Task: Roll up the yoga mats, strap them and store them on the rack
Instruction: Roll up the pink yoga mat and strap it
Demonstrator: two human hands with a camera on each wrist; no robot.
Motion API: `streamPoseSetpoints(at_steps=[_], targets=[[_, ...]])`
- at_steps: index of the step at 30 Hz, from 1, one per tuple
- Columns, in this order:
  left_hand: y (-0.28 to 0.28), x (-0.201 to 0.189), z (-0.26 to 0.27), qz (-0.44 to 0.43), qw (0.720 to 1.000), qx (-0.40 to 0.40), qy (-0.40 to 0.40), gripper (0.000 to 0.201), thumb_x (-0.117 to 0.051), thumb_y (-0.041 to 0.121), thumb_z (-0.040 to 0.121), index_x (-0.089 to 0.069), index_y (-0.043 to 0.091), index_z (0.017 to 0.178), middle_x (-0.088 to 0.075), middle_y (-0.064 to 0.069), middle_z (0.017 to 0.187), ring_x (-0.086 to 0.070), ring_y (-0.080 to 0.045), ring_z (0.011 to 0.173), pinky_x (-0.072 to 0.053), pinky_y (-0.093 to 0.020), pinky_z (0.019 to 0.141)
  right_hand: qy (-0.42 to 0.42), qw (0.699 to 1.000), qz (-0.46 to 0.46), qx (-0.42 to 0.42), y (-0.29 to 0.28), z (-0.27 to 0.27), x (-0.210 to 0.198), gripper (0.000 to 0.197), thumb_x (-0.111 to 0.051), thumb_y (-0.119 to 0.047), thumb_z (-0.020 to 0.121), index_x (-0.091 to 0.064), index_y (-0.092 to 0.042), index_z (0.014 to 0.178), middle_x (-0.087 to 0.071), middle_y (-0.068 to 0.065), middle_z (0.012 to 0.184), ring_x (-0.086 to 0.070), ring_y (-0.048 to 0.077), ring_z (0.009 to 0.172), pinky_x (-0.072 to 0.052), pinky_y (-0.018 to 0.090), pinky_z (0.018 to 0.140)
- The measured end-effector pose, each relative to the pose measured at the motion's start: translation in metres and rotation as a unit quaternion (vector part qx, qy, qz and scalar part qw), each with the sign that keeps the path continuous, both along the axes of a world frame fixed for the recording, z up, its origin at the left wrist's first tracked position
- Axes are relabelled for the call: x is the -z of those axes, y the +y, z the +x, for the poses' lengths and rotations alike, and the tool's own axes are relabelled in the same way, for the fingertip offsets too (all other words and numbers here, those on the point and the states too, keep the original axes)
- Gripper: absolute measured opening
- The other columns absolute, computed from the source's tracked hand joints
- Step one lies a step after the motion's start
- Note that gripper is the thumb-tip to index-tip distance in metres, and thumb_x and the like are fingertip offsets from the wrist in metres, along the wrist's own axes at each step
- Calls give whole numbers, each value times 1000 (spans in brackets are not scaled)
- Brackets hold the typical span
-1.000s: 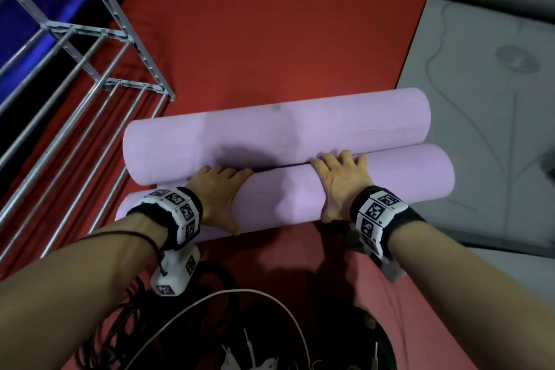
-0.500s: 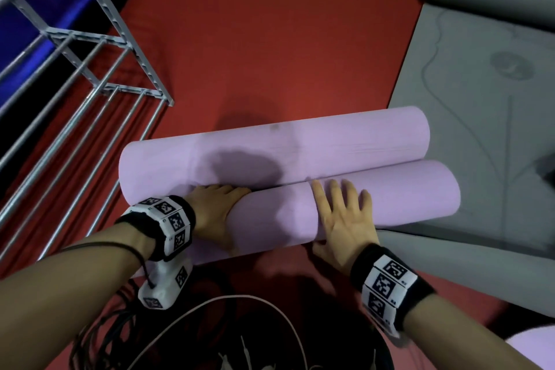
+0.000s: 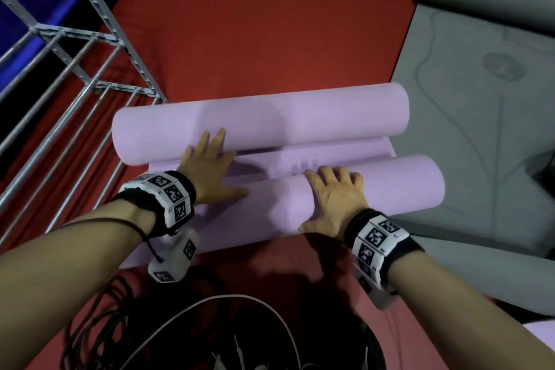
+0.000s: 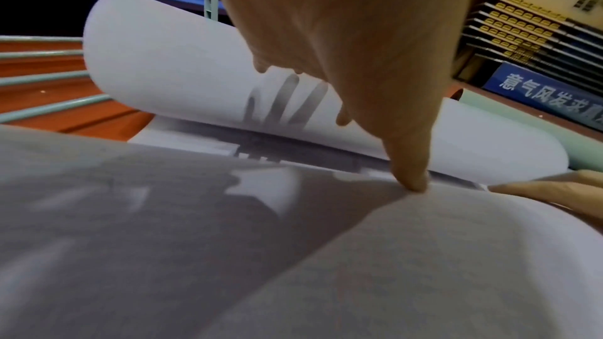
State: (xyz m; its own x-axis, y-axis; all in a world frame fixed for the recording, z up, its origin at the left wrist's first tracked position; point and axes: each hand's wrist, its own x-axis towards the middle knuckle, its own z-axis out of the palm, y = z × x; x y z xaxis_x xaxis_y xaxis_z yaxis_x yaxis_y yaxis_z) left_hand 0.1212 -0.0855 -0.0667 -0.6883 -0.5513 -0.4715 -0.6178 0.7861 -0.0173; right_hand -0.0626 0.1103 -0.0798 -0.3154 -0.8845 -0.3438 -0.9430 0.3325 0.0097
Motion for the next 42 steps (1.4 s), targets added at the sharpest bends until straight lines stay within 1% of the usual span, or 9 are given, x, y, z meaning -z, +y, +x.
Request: streamPoseSetpoints(at_steps=[4,10,16,20,22,25,30,36,42], targets=[[20,-3,0,6,995,76,67,102,-17,80,59,-40,24,141,-47,-5,141,-49,-26,123,-41,-36,101,-98,994,-32,47,-18,-18,0,105,-76,-69,56,-32,-19,138,-45,2,140,-36,27,129,-22,41,108],[42,21,13,-37,993,112,-13,133,-52,87,58,2,10,153,-20,-8,156,-30,-26,139,-24,-40,114,-147,988,-37,40,-29,-34,3,100,-75,-73,57,-38,-21,135,-46,4,137,-38,25,129,-20,37,109],[18,24,-4,29,999,35,-7,130,-71,75,55,-4,23,153,-25,-7,151,-27,-28,139,-28,-42,113,44,999,-4,-20,-32,-31,-4,116,-5,-90,52,-28,-30,149,-31,7,143,-29,32,128,-24,52,107],[9,18,-8,52,998,26,-6,126,-74,75,51,-11,31,151,-34,-4,147,-34,-29,135,-34,-45,107,69,996,26,-45,-25,-20,8,129,-62,-79,54,-5,-19,153,-20,9,150,-23,36,136,-22,57,106],[8,17,-7,45,998,40,0,124,-73,75,51,-14,31,151,-36,-2,148,-37,-26,134,-34,-42,109,90,995,26,-44,-26,-17,12,127,-77,-62,52,-13,-17,152,-26,10,149,-28,38,135,-25,57,103],[8,15,-6,38,998,59,4,120,-73,75,51,-19,31,150,-39,1,147,-40,-23,132,-34,-38,110,99,994,7,-44,-25,-18,10,115,-79,-55,45,-35,-17,144,-47,9,136,-47,36,116,-35,50,92],[16,5,4,71,994,84,-3,115,-74,74,53,-24,34,148,-42,6,144,-43,-19,130,-33,-32,107,82,994,5,-73,-11,-14,1,122,-78,-62,38,-38,-19,145,-51,6,137,-50,35,112,-36,47,89],[24,8,18,77,989,123,-21,113,-72,76,48,-27,38,144,-46,8,139,-47,-18,126,-35,-34,107,59,995,-69,-45,21,10,14,122,-78,-60,17,-45,-8,122,-65,12,106,-56,36,82,-45,47,70],[2,1,12,201,979,23,26,104,-50,82,65,-23,29,150,-43,3,147,-40,-18,135,-31,-36,113,24,999,-20,-33,12,6,8,123,-79,-61,29,-35,-16,135,-60,11,125,-57,37,104,-43,48,84]])
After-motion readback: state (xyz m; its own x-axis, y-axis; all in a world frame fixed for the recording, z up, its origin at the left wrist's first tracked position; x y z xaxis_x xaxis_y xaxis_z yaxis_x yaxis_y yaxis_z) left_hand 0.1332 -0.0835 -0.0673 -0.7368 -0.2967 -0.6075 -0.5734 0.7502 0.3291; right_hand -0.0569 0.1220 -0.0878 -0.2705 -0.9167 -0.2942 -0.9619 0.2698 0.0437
